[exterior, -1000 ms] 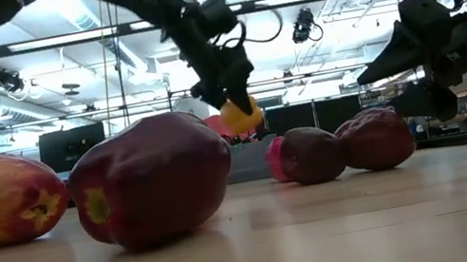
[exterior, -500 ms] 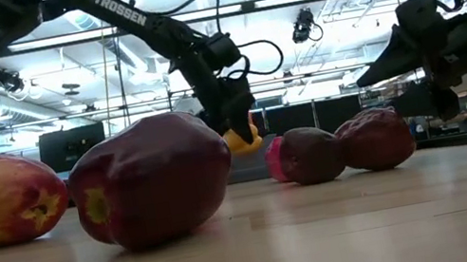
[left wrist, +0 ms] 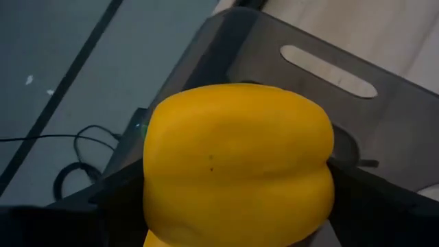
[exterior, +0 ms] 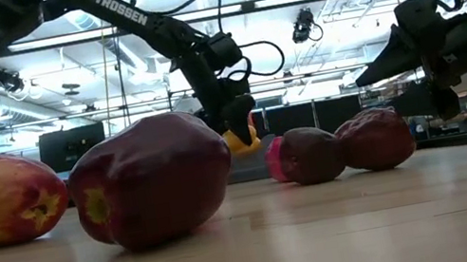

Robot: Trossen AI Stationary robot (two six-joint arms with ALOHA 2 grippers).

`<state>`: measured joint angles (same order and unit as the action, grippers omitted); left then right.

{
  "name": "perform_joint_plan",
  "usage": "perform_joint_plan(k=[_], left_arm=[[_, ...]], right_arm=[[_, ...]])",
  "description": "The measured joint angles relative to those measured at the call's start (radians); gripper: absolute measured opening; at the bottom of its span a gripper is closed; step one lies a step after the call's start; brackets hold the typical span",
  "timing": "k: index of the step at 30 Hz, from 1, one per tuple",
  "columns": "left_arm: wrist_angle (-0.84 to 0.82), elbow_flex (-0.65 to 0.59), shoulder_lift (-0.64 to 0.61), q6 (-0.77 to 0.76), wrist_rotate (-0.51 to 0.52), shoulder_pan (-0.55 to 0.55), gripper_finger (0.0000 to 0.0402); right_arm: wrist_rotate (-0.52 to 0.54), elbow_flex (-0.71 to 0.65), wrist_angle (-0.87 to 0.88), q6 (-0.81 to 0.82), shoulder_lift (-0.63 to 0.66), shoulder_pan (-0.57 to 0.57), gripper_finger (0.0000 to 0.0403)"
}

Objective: Sort produce into baskets
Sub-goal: Put the yellow bell pepper into the top black bin

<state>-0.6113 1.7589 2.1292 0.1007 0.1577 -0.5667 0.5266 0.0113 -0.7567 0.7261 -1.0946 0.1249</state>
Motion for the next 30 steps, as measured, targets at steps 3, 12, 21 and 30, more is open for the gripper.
perform_joint_plan(k=[3,12,21,30], left_arm=[[-0.001,0.001,0.000,-0.035,0.044,0.000,0.0358],[0.024,0.001,0.000,0.035,0.056,0.005,0.0358],[0.055,0.001,0.000,-0.060,0.016,0.005,0.0358],[-0.018,0.001,0.000,-0.160,-0.081,-0.008,0.0393]], right_arm=[[-0.001,0.000,0.000,-0.003,0.000,0.000,0.0393],[0.004,0.000,-0.004,-0.014,0.000,0.000,0.0393],[-0.023,0.000,-0.006,-0.011,0.000,0.000,0.0393],[-0.031,0.000,-0.005,-0.013,0.000,0.000,0.0393]])
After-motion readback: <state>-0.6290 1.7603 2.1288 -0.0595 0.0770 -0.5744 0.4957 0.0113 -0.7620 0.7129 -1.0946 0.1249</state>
